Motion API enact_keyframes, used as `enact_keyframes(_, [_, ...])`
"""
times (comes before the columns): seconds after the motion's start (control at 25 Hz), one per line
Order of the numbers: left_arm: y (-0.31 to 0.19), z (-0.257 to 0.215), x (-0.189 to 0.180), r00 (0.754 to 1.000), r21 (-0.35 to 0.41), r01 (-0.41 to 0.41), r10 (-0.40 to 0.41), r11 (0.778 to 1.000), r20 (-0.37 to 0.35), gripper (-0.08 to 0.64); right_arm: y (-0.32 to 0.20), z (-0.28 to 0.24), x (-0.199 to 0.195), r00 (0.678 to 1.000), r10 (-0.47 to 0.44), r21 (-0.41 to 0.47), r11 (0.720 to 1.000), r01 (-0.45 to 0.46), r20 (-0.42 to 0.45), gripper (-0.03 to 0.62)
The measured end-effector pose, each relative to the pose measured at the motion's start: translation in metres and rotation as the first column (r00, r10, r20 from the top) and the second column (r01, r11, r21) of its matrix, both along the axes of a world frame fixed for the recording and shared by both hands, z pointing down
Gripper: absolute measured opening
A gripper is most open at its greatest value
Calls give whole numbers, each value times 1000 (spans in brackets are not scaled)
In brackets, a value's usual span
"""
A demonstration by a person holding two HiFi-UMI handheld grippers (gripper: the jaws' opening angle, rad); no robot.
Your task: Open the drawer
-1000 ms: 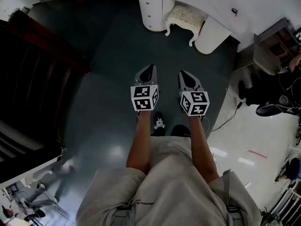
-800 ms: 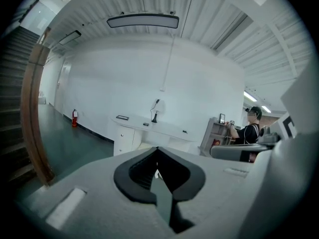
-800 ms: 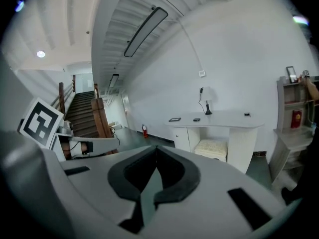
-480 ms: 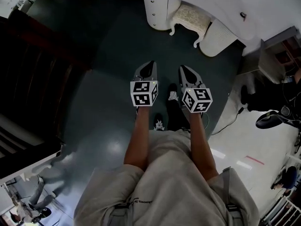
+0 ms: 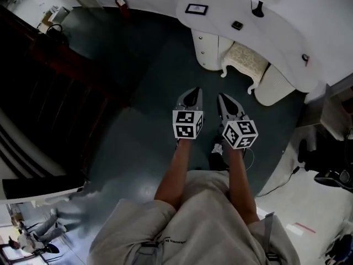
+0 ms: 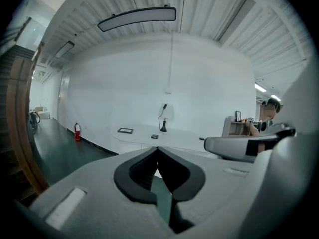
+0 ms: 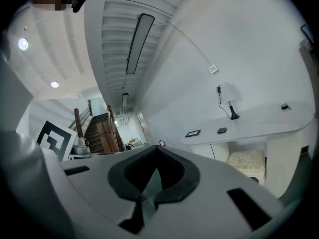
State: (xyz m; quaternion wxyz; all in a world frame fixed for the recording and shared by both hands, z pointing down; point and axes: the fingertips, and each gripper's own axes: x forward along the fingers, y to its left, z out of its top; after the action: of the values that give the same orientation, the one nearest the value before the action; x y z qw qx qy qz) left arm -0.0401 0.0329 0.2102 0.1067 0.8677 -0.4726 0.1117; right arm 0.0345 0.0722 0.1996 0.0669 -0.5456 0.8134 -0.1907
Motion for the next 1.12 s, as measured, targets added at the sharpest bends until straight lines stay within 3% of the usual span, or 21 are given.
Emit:
enact_keyframes(0.24, [-52, -20, 6, 998, 22, 11, -12, 1000, 55, 9, -64, -22, 11, 998, -49, 44, 998, 47, 41, 15])
enact_keyframes(0.48, [-88, -17, 17, 991, 36, 33, -38, 999, 131, 9, -114, -11, 39, 997, -58, 36, 998, 56, 57, 15])
enact_keyframes(0.8, [-108, -1, 45, 990, 10, 16, -17, 1000, 137, 12, -132, 10, 68, 996, -74, 5, 997, 74, 41, 15])
enact_keyframes(1.12, [-144, 22, 77, 992, -3, 14, -13, 1000, 126, 12, -147, 38, 127, 999, 36, -47, 998, -34, 37, 15])
